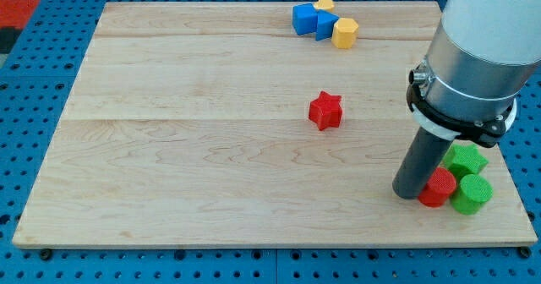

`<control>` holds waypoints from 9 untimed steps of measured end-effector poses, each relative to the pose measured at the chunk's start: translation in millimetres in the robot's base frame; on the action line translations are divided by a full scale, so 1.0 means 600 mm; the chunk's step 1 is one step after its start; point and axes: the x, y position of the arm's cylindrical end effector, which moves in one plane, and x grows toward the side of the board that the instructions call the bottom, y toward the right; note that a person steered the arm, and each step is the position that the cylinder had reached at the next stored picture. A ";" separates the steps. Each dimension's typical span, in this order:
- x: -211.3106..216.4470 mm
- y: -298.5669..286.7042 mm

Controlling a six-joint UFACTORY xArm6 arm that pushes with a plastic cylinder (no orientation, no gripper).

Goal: Push red star closer to the red circle

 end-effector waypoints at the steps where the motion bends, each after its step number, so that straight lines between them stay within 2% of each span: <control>1: -0.007 -0.063; 3: -0.172 -0.207; 4: -0.251 -0.235; 5: -0.267 -0.205; 6: -0.236 -0.152; 9: -0.174 -0.106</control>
